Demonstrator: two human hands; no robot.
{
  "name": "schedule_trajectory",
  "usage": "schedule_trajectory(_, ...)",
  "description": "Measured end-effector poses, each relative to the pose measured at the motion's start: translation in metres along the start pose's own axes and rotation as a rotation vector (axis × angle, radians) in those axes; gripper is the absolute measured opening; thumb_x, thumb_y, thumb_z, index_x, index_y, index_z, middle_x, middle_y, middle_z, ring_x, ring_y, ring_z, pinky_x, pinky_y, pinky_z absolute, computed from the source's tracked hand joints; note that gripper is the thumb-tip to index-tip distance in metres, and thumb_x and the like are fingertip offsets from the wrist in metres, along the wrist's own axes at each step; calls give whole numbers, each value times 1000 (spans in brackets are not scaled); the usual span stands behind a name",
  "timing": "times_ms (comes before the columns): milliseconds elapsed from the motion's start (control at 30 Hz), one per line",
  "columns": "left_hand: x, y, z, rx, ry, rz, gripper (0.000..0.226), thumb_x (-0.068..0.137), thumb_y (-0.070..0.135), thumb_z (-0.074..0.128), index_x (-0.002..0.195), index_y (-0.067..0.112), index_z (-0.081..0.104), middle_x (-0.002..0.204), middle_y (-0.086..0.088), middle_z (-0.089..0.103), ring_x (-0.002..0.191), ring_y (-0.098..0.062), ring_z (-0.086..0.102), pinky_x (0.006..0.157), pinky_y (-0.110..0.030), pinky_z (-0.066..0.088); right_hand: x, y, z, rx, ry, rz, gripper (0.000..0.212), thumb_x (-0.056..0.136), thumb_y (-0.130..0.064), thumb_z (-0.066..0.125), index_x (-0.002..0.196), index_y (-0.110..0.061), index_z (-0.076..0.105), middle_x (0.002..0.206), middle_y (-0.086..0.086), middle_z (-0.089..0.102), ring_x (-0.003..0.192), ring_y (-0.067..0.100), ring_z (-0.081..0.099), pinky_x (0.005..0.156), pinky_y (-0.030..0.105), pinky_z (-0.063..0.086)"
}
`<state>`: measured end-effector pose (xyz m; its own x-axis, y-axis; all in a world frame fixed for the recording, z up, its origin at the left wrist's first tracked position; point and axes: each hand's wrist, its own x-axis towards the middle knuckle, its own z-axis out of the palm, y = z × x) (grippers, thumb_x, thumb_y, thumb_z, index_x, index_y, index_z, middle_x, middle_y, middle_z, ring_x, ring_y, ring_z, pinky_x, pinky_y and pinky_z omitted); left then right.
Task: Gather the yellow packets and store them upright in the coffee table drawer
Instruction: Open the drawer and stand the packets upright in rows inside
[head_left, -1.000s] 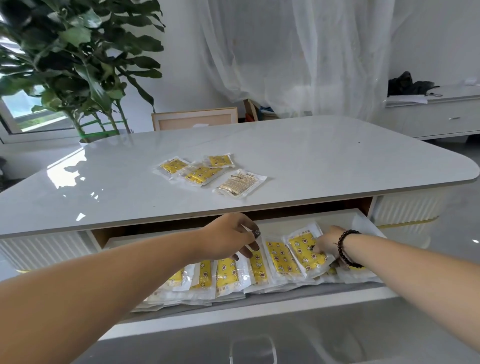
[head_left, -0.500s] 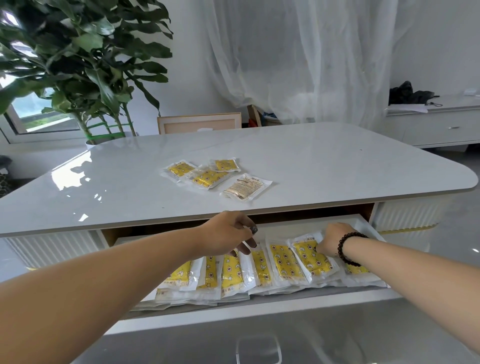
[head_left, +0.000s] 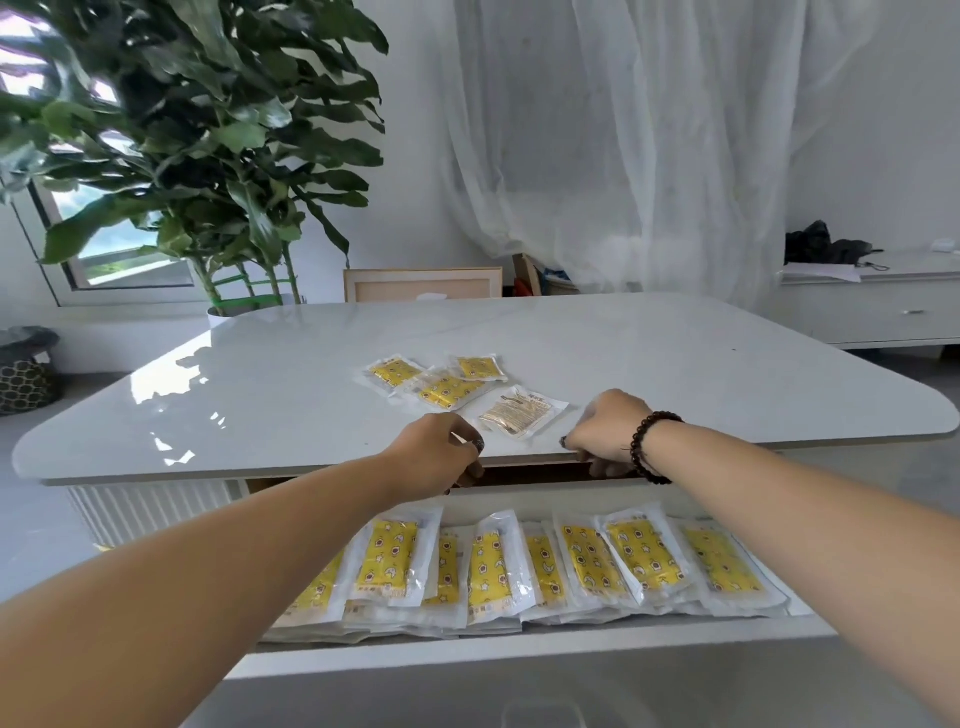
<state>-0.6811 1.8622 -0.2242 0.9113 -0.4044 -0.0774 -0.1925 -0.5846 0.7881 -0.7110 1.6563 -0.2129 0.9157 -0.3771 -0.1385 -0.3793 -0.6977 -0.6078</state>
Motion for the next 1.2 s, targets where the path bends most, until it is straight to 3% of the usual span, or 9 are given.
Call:
schedule_trajectory(100,8,-8,-8,20,75,-11,18,95,13,46,104,16,60,91,-1,74,83,-15,69,60,-20,51,8,-15,5,17,129,-128,17,80,-12,60,90,-4,70,89,11,73,81,24,71,69,33,60)
schedule_trajectory(200,19,-16,-14,61,157,-11,22,93,10,44,104,17,61,93,-1,73,86,-17,67,60,-21,50,17,-25,15,12,223,-251,7,81,-13,61,86,-17,66,100,3,67,84,15,58,56,17,43)
schedule_trajectory(300,33,-23,-16,111,248,-8,23,92,10,43,104,18,61,103,-3,69,84,-17,62,63,-22,48,31,-27,30,-42,255,-287,22,80,-22,64,101,-17,61,114,3,57,99,17,53,74,24,43)
schedule_trajectory(433,56,-34,-18,145,406,-9,34,96,22,52,128,15,49,133,-5,47,93,-17,51,80,-27,41,43,-24,45,-86,179,-307,54,75,-41,68,122,-21,51,128,2,43,122,19,44,99,35,43)
schedule_trajectory(533,71,-39,-19,163,493,-91,48,94,33,55,136,15,38,141,-6,34,98,-27,58,79,-32,41,52,-21,52,-156,98,-314,69,73,-59,65,130,-26,46,134,-2,40,127,17,40,105,36,38)
schedule_trajectory(733,105,-41,-29,183,475,-173,64,87,45,60,136,12,36,135,-9,42,115,-33,53,82,-35,40,64,-26,59,-236,80,-365,80,68,-72,61,134,-31,43,137,-7,42,127,15,43,106,33,37)
schedule_trajectory(900,119,-44,-33,171,456,-175,69,78,46,70,132,14,42,130,-6,48,109,-28,57,81,-32,44,67,-25,64,-231,135,-393,58,80,-54,56,131,-29,46,136,-8,45,125,14,45,104,32,38)
schedule_trajectory(1033,119,-43,-35,73,425,-215,64,77,45,73,129,16,47,103,-1,56,88,-23,55,71,-30,44,63,-22,62,-118,126,-411,43,87,-37,53,128,-26,54,129,-4,53,114,14,52,97,30,44)
schedule_trajectory(1200,111,-40,-35,-151,436,-247,48,77,31,77,114,16,51,97,-4,58,86,-24,57,72,-31,46,55,-19,55,90,215,-444,24,95,-25,50,113,-20,65,81,-4,63,59,7,52,51,11,38)
